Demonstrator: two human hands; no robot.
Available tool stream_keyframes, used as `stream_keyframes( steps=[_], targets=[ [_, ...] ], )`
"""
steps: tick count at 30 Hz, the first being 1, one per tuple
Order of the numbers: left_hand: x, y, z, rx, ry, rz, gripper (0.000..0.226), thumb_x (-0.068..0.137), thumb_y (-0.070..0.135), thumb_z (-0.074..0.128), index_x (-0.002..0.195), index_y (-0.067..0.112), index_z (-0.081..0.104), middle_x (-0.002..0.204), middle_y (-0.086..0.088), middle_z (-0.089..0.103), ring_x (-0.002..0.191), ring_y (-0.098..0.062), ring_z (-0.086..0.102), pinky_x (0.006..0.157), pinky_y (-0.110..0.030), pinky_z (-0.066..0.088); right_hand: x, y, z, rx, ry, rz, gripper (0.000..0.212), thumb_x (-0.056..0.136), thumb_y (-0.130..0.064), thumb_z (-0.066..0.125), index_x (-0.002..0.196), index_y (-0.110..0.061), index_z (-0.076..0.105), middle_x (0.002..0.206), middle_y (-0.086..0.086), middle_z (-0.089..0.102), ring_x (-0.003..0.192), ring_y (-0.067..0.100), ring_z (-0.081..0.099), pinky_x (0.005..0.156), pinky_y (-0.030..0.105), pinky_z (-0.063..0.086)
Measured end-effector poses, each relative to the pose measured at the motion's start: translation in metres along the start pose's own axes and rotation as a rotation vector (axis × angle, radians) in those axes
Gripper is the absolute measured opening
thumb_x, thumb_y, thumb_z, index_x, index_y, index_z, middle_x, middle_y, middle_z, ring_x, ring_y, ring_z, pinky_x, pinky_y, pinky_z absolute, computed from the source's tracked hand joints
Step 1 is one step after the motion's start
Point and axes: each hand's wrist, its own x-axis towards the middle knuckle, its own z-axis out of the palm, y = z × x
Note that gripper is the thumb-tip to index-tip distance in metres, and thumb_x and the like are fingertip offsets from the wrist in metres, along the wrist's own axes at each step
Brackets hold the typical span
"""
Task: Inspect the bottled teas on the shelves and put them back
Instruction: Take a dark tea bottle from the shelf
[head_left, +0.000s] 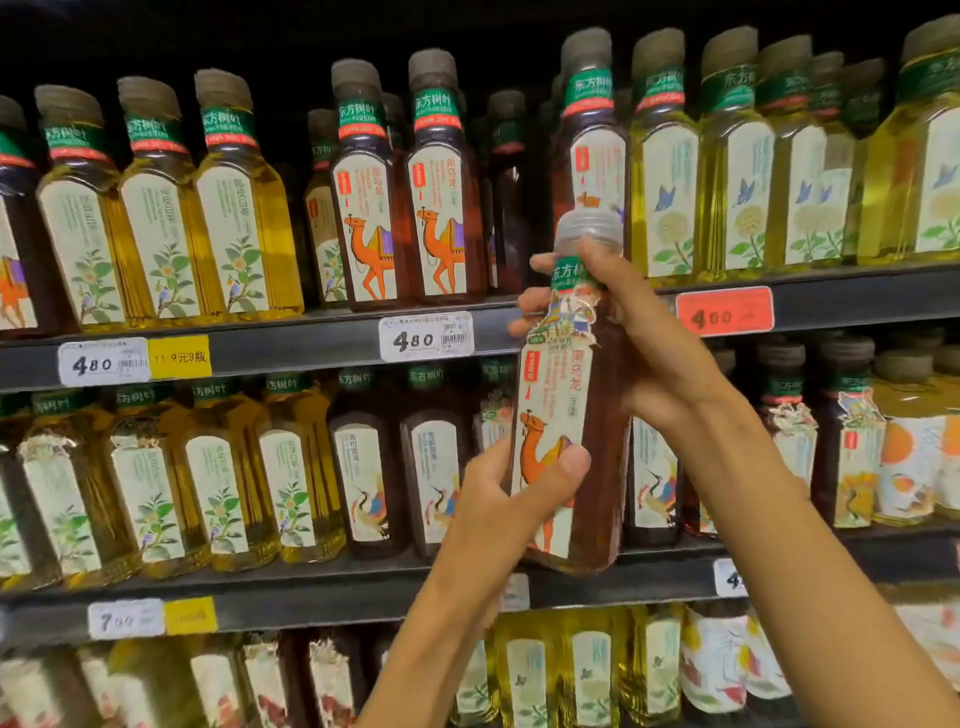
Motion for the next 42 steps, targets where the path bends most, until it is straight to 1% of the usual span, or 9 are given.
stream_keyframes(
  steps=[4,8,14,18,22,24,32,39,42],
  targets=[
    [-0.020,-0.013,0.006,-0.228,-0.014,-0.206,0.053,0.067,0.049,0.075,0.113,0.024,0.065,0.107,-0.001,0.073,0.099,-0.014,0.069,0.077,-0.029,0.058,-0.013,0.020,-0.005,0.006,0.060,0.063,0.026,0.089,-0.036,0.056,0.092,-0.011,0.061,0.070,0.003,0.068,0.068,0.019,0.069,0.066,0.029,0.055],
    [-0.036,-0.029,0.008,-0.414,0.030,-0.344,0.079,0.061,0.065,0.071,0.127,0.023,0.059,0.121,-0.010,0.067,0.115,-0.028,0.061,0.100,-0.050,0.046,-0.028,0.040,-0.005,-0.104,0.135,0.078,0.025,0.089,-0.039,0.061,0.095,-0.014,0.063,0.075,0.004,0.072,0.073,0.021,0.073,0.065,0.030,0.056],
    [-0.056,-0.039,0.022,-0.833,-0.180,-0.508,0.089,0.073,0.067,0.061,0.128,-0.002,0.051,0.086,-0.014,0.063,0.065,-0.025,0.063,0.056,-0.031,0.055,-0.054,0.062,-0.006,0.236,0.094,0.270,0.038,0.086,-0.044,0.055,0.088,-0.011,0.073,0.079,0.011,0.074,0.072,0.022,0.073,0.064,0.031,0.059],
    [-0.063,-0.056,0.011,-0.667,-0.093,-0.526,0.087,0.079,0.068,0.052,0.131,-0.002,0.052,0.096,-0.021,0.063,0.075,-0.032,0.064,0.064,-0.037,0.056,-0.066,0.073,-0.006,0.319,0.118,0.214,0.027,0.089,-0.035,0.055,0.096,-0.009,0.058,0.071,0.005,0.067,0.065,0.020,0.069,0.065,0.031,0.057],
    [-0.072,-0.060,-0.005,-0.296,0.048,-0.377,0.050,0.079,0.068,0.040,0.110,0.041,0.069,0.117,0.003,0.070,0.110,-0.014,0.065,0.094,-0.038,0.051,-0.073,0.074,-0.003,0.051,0.215,0.105,0.023,0.086,-0.034,0.059,0.091,-0.012,0.057,0.070,0.002,0.068,0.065,0.016,0.068,0.063,0.030,0.053],
    [-0.077,-0.060,-0.005,-0.236,0.048,-0.381,0.047,0.070,0.073,0.044,0.102,0.049,0.069,0.113,0.010,0.071,0.108,-0.009,0.065,0.090,-0.032,0.053,-0.074,0.075,0.000,0.022,0.226,0.103,0.022,0.087,-0.034,0.059,0.092,-0.013,0.058,0.071,0.001,0.069,0.067,0.014,0.069,0.065,0.030,0.054],
    [-0.091,-0.069,0.017,-0.731,-0.166,-0.494,0.074,0.088,0.063,0.040,0.116,-0.003,0.060,0.087,-0.018,0.068,0.069,-0.028,0.067,0.062,-0.034,0.056,-0.062,0.058,-0.008,0.369,0.026,0.192,0.022,0.089,-0.030,0.055,0.100,-0.011,0.052,0.075,0.004,0.061,0.065,0.014,0.062,0.063,0.026,0.055],
    [-0.087,-0.072,0.002,-0.135,0.021,-0.362,0.058,0.071,0.081,0.042,0.111,0.046,0.065,0.115,0.010,0.070,0.108,-0.009,0.065,0.094,-0.038,0.047,-0.065,0.058,-0.011,-0.055,0.226,0.019,0.011,0.094,-0.023,0.059,0.091,-0.013,0.056,0.070,0.001,0.061,0.059,0.013,0.059,0.055,0.026,0.052],
    [-0.087,-0.072,0.007,-0.180,0.007,-0.347,0.058,0.067,0.079,0.049,0.107,0.041,0.069,0.110,0.004,0.072,0.102,-0.013,0.068,0.089,-0.032,0.054,-0.063,0.061,-0.010,-0.121,0.221,0.037,0.017,0.092,-0.029,0.062,0.095,-0.013,0.060,0.074,0.000,0.067,0.064,0.014,0.065,0.062,0.027,0.055]
  ],
)
